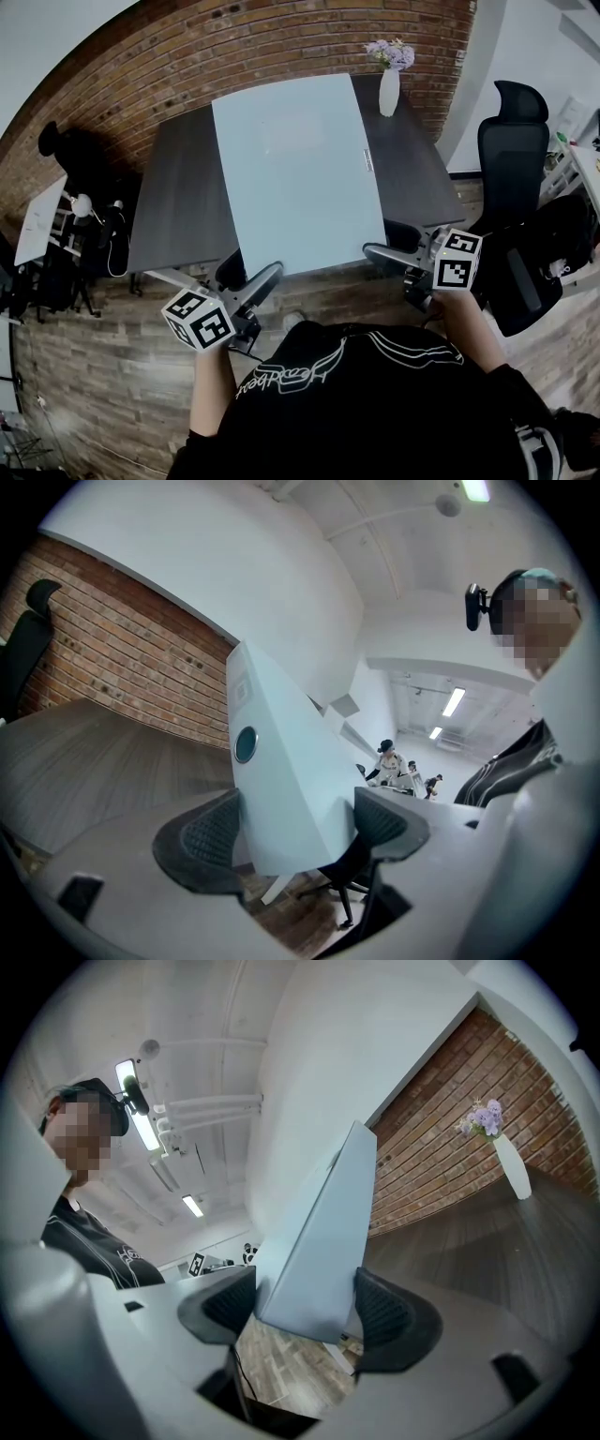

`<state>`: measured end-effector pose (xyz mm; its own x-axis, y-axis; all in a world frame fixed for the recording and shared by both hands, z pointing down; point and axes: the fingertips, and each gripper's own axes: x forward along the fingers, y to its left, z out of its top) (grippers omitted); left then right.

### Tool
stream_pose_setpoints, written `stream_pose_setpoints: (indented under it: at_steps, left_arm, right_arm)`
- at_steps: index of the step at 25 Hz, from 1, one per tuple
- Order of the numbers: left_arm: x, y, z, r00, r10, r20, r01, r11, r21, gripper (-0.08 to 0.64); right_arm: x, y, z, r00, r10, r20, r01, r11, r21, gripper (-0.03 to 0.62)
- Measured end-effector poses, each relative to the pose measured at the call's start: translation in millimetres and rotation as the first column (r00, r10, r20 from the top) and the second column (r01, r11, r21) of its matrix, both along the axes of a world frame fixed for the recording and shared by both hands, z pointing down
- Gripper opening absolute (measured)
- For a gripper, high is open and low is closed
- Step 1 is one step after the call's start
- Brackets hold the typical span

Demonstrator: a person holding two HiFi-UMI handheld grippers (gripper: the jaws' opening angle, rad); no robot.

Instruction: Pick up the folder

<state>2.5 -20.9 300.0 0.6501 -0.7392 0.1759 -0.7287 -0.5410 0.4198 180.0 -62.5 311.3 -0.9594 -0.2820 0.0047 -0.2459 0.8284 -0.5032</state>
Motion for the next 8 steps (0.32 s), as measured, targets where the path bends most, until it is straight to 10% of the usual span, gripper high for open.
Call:
stream_pose_setpoints:
  at_steps: [8]
  left_arm:
    - [3.1,-5.0,4.7,1.000,0.010,0.009,-0.010,1.000,0.006,0.369]
  right_arm:
    - [2.8,-3.0,6.1,1.000,0.009,-0.004,-0.009,1.000,0.000,0.287]
